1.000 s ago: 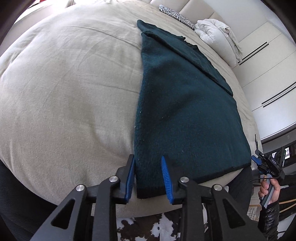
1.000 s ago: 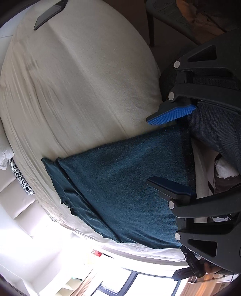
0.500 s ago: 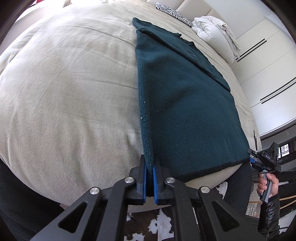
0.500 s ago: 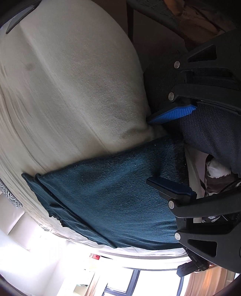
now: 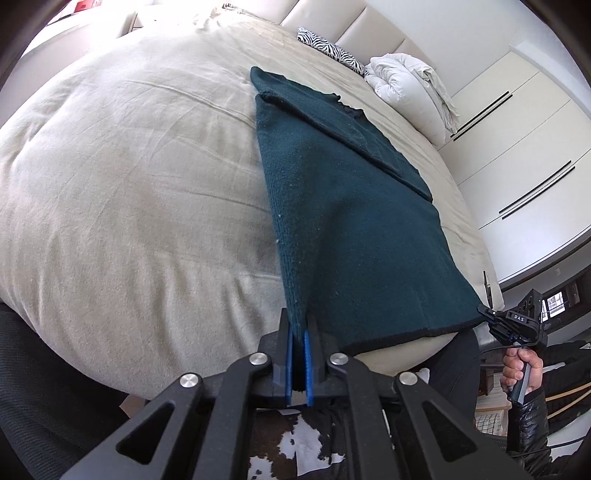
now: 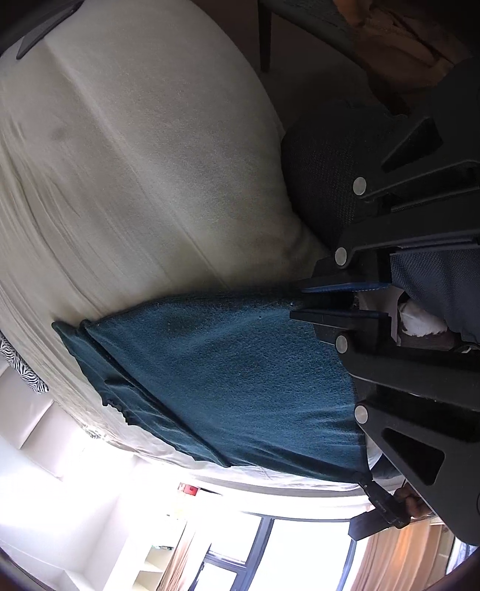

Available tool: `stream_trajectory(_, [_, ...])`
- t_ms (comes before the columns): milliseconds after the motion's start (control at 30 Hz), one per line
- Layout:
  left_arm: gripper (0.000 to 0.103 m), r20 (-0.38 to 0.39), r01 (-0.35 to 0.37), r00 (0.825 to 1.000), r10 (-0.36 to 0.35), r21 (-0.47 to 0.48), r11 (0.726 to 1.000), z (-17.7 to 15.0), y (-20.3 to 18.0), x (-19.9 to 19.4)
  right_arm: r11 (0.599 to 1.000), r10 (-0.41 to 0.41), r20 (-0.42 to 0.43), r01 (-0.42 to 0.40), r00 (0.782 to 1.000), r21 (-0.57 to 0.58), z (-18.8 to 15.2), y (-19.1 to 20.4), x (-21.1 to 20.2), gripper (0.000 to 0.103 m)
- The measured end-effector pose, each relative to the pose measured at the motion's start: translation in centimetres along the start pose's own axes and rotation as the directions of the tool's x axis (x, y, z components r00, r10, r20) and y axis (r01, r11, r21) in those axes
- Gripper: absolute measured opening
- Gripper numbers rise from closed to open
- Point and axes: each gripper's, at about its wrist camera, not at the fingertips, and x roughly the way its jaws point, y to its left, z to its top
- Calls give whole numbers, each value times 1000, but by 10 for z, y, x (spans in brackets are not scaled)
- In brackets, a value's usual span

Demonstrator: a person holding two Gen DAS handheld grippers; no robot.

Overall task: Fold small clothes
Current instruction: 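Grasp the sweater hem with both tools and lift it toward the collar, then carry the held hem over onto the collar with both tools and release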

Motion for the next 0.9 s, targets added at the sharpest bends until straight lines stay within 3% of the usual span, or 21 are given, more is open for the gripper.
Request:
stream_trajectory(200, [5, 44, 92, 995, -90, -37, 995, 14, -2, -14, 986, 160, 61, -162, 985, 41, 15, 11, -17, 6])
stream_trajectory(500, [5, 106, 178, 980, -168, -86, 980, 40, -1, -24, 961, 270, 119, -276, 955, 35, 46, 41, -20, 6])
stream_trajectory(900, [6, 234, 210, 955, -184, -96, 973, 147, -7, -18, 935, 332, 256, -353, 908, 42, 144, 84, -10, 6])
